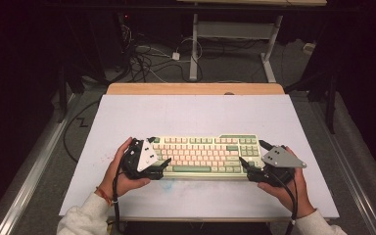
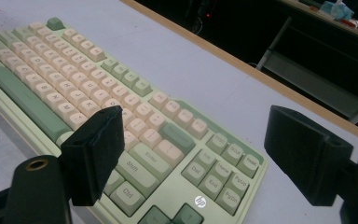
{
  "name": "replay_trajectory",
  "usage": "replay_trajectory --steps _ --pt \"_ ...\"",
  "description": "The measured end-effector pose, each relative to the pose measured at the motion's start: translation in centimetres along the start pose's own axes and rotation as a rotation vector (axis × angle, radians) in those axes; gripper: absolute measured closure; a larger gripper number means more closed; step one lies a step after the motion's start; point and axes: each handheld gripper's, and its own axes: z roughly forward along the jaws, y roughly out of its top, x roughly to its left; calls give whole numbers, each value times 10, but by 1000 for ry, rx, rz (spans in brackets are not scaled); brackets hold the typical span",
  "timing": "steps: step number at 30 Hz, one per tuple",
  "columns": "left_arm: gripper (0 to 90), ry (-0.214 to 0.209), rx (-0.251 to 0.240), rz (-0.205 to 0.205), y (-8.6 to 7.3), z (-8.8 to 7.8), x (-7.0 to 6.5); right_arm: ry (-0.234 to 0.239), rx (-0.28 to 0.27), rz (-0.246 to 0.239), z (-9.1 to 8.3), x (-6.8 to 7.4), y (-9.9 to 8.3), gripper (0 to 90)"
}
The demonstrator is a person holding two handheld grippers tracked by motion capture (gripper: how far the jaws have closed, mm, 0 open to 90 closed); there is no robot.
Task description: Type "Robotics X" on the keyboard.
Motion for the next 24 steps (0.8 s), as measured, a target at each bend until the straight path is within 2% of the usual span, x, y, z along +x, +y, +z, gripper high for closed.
replay_trajectory --steps 7,13,16,20,24 --pt "182 6 12 1 -11 -6 1 -16 5 -8 -5 -1 -4 205" --pt "177 5 34 30 -17 -8 -1 -27 14 -21 -8 -2 -9 201" --pt "175 2 35 24 -21 -10 0 -26 15 -20 -10 -3 -11 200" --pt "175 16 55 51 -26 -11 -3 -45 23 -19 -11 -5 -16 201" --pt "175 10 48 40 -31 -15 -3 -43 26 -7 -12 -6 -18 202"
